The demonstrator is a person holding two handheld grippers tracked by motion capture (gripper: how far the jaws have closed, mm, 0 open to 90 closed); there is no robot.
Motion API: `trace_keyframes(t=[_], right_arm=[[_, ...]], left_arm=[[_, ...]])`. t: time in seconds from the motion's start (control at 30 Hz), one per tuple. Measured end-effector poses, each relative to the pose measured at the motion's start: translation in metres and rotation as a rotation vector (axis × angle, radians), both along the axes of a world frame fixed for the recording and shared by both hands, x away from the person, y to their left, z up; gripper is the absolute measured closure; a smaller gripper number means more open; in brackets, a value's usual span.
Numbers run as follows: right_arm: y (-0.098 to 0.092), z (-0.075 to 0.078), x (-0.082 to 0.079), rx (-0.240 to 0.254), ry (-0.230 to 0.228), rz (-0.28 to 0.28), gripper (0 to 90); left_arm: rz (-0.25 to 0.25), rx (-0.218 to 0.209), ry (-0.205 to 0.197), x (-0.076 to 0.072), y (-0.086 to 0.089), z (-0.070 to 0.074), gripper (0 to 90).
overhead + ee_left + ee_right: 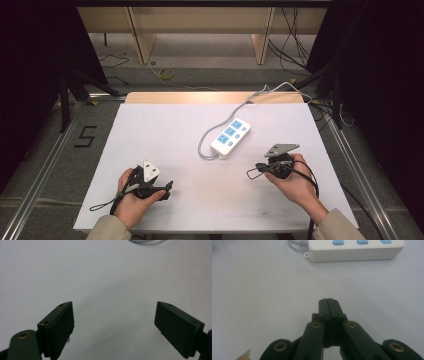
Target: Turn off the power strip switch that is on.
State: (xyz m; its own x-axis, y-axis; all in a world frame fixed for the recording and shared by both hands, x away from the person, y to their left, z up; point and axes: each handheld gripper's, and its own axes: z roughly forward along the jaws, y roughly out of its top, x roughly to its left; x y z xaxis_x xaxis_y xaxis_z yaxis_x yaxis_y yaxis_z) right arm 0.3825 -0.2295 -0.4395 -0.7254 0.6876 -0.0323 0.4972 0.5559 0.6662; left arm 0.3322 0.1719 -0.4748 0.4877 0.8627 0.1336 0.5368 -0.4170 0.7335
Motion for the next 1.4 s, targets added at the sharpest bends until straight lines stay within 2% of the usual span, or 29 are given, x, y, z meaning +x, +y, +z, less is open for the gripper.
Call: trace_keyframes(t=[0.83,1.4], right_arm=[[0.01,0.008,0.029,-0.035,0.03,-0.025,90.0],[0.01,0.012,0.042,-0.056,0.041,-0.049,90.0]], left_arm=[[-0.001,-0.001,-0.001,0.0,-0.001,0.0,15.7],[-0.002,-0.002,0.001,0.0,-0.001,0.0,15.7]])
